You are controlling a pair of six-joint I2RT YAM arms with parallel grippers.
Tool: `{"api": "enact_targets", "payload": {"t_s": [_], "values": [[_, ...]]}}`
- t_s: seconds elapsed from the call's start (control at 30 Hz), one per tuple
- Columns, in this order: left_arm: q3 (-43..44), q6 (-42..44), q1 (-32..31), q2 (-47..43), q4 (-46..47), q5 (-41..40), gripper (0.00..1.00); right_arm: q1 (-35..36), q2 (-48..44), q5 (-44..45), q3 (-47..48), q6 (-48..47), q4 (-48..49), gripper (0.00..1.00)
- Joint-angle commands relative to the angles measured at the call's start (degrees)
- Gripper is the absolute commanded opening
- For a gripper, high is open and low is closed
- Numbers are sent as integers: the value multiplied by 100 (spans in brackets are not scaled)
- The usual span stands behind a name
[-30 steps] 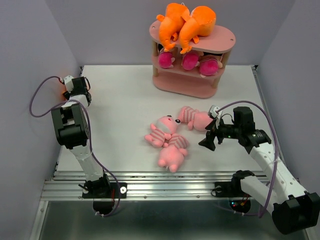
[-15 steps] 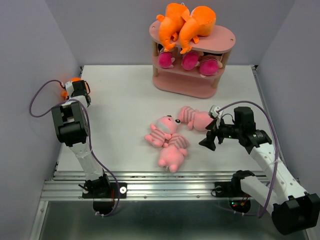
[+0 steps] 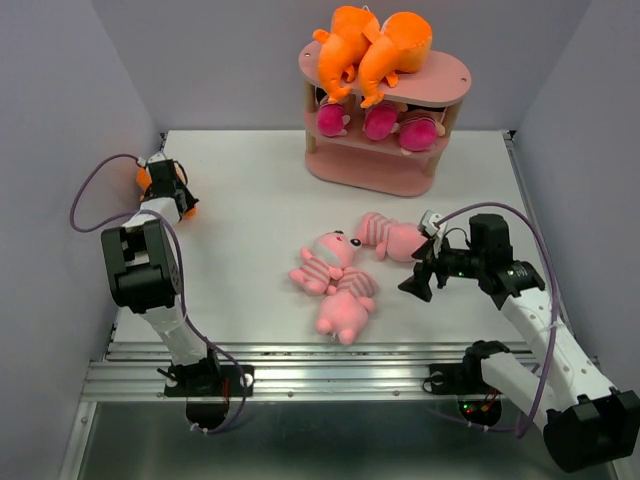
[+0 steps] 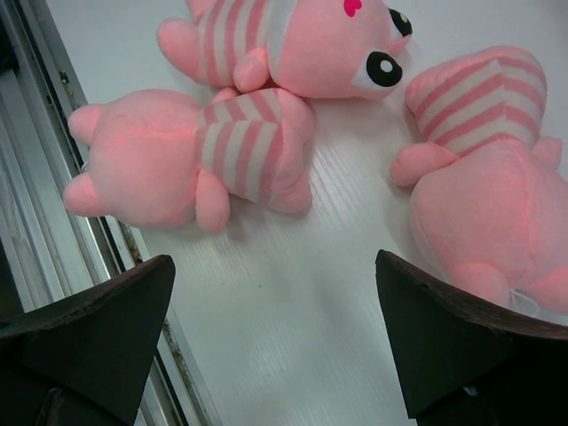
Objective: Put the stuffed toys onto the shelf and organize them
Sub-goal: Grab a stuffed toy with the left arm
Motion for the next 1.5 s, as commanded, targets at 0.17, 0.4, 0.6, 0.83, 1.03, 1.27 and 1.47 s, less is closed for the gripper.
{"api": "enact_targets", "payload": {"t_s": [0.17, 0.4, 0.6, 0.83, 1.03, 1.27, 1.47], "values": [[-1378, -898, -1074, -1397, 812, 2085, 0, -34, -320, -111, 80, -72, 33, 100], [-3023, -1540, -2006, -2311, 2051, 2841, 0, -34, -495, -137, 80, -72, 7, 100], [-3745, -1358, -2139, -3540, 2019, 2588, 34, -34, -531, -190, 88, -81, 7, 100], [-3824, -575, -2165, -5335, 1526, 1489, 91, -34, -531, -190, 97, -98, -2, 100], [-3245, 48, -2156, -4468, 1087, 1444, 92, -34, -504, -164, 89, -98, -20, 100], [-2428, 813, -2139, -3341, 621, 1602, 92, -34, -496, -94, 71, -98, -11, 100], [-2023, 1218, -1700, -2778, 94, 2234, 92, -34, -460, -129, 88, -116, -20, 100]]}}
